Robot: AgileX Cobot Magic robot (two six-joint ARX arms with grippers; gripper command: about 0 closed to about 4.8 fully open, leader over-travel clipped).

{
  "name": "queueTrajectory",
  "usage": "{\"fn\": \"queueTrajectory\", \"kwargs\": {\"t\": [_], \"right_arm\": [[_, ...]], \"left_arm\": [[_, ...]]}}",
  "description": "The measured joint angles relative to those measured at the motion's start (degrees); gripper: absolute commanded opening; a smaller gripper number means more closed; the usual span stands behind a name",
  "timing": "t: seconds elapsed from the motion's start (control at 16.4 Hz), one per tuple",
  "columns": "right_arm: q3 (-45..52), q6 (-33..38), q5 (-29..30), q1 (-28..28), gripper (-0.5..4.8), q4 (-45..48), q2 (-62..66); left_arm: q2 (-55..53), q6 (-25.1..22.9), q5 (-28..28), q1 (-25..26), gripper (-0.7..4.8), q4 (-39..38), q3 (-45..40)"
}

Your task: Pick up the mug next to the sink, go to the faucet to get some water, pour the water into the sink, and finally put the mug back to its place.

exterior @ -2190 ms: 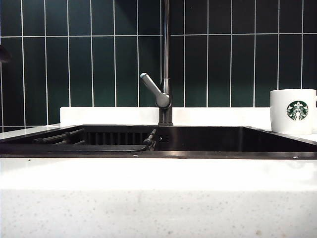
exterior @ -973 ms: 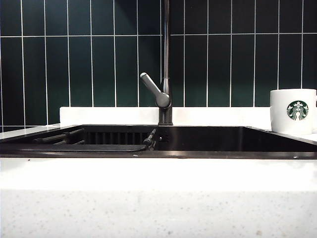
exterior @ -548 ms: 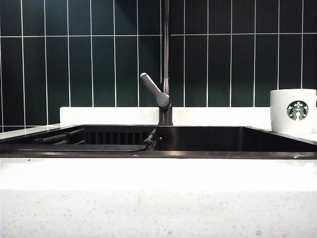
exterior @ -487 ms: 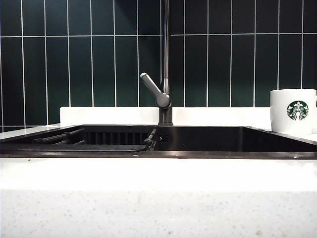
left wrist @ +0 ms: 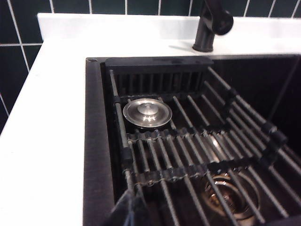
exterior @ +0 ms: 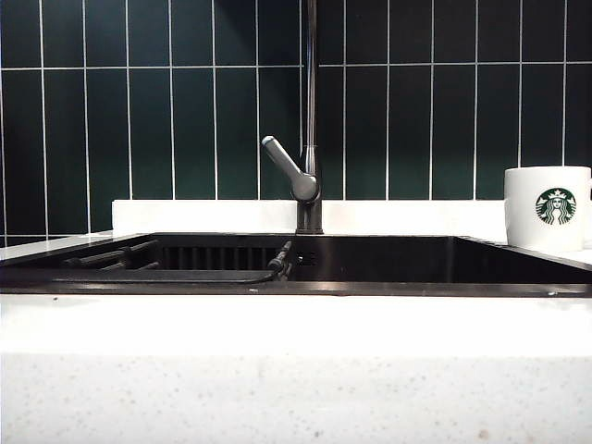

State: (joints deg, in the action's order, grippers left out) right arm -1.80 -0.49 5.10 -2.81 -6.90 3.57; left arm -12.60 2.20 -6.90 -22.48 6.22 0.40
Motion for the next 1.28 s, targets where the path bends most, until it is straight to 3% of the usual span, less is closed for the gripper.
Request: {"fn": "queueTrajectory", "kwargs": {"t": [0.18, 0.43, 1.28], "right_arm": [[1.14, -1.01, -0.85, 0.00, -0.01, 0.90, -0.02], [1.40, -2.25, -6.10, 0.00, -0.01, 1.01, -0.31], [1.40, -2.54, -5.05, 0.02, -0.01, -0.35, -0.31]], "left_arm": [[0.00, -2.43, -0.52, 0.00, -0.06, -1.01, -0.02], [0.96, -3.72, -6.64, 0.02, -0.06, -0.92, 0.00], [2.36, -3.69, -6.88, 0.00, -0.05, -7.61, 0.00]]}}
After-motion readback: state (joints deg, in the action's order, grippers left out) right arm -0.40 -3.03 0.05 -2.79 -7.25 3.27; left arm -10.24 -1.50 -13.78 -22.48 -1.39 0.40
